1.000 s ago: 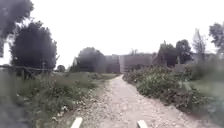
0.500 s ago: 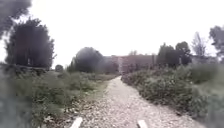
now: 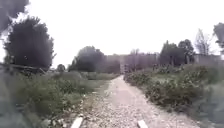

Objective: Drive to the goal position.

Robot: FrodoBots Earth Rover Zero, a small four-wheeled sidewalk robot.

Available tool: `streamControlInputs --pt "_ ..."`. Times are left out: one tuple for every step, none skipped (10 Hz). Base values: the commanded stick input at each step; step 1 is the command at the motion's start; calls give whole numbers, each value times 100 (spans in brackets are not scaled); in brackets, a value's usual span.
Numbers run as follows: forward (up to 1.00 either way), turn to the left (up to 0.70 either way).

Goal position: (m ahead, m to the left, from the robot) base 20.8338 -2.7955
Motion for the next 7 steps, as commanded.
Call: streamControlInputs --pt "70 0" --pt "70 -35" --pt "70 -13" --pt "70 0" --pt "70 0" --pt "70 0" --pt "70 0"
